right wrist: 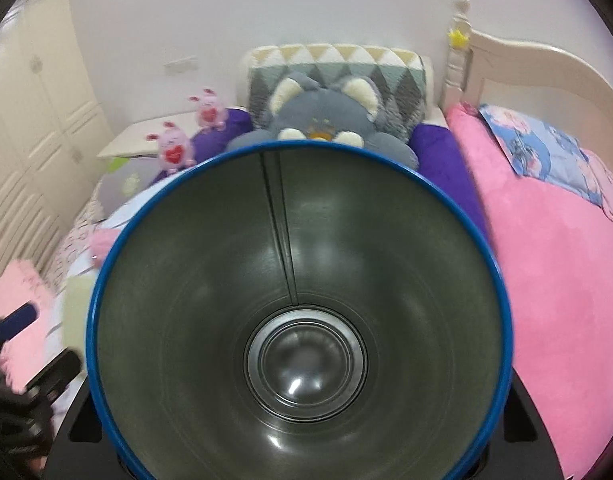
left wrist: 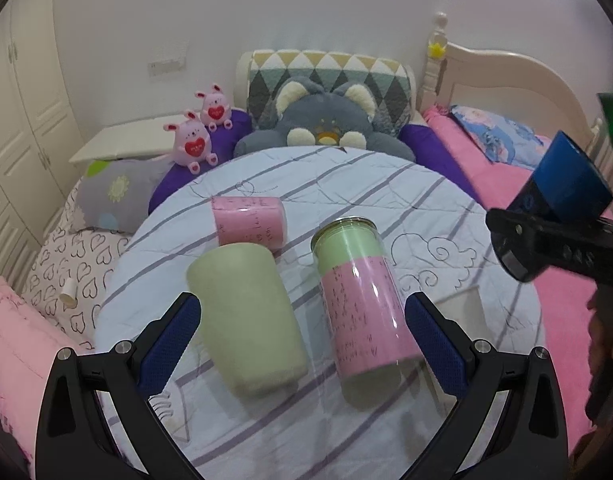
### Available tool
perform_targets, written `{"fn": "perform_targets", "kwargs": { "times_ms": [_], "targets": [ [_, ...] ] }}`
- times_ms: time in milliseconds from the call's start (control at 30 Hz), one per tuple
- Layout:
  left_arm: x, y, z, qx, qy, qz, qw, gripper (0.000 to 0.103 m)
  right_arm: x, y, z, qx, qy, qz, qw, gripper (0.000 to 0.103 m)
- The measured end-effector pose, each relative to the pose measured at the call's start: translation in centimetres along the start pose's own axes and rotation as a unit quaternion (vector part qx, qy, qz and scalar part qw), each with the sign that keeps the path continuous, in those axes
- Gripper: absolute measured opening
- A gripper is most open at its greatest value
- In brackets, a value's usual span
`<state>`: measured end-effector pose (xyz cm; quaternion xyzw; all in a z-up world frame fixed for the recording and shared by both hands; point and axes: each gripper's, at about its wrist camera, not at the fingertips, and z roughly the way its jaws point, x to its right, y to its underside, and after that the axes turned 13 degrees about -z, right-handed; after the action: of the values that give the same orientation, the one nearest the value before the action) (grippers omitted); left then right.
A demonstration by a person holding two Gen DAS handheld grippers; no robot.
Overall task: Flip cup upright
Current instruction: 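Lift the can with the right gripper and rotate it, opening facing the fingers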
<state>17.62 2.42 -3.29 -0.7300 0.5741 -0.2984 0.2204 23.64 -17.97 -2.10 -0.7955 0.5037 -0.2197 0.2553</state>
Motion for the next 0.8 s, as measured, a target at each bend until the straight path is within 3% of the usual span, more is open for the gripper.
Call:
{"fn": "perform_targets", "kwargs": {
  "times_ms": [133,300,467,700,800],
  "targets": [
    [-1.1,1.4,-1.8,0.004,-0.002,0.008,1.0000,0.103,-3.3,1.5,-2.4,0.002,-0.026,-0.022,0.999,0.067],
    [-4.0,3.8,-3.6,0.000,-0.013,0.003,0.9999,0.103,-7.6,5.0,-3.3,-0.030,-0.081,-0.043,0.995,0.067],
    [-7.3,6.0,-4.9,0.001,-0.030,-0.014,0.9994,0.103,-11.0,8.2,-1.4,-0.080,-0.122,-0.040,0.988,0.067],
    [-9.6,8.0,-4.6,-0.018,-0.021,-0.023,0.9994,0.103,-13.1,10.4,1.7,-0.149,-0.174,-0.017,0.973,0.067],
    [-9.8,8.0,-3.9,-0.024,-0.019,-0.026,0.9992,0.103,-13.5,10.2,2.8,-0.154,-0.161,-0.018,0.975,0.067]
  ]
}}
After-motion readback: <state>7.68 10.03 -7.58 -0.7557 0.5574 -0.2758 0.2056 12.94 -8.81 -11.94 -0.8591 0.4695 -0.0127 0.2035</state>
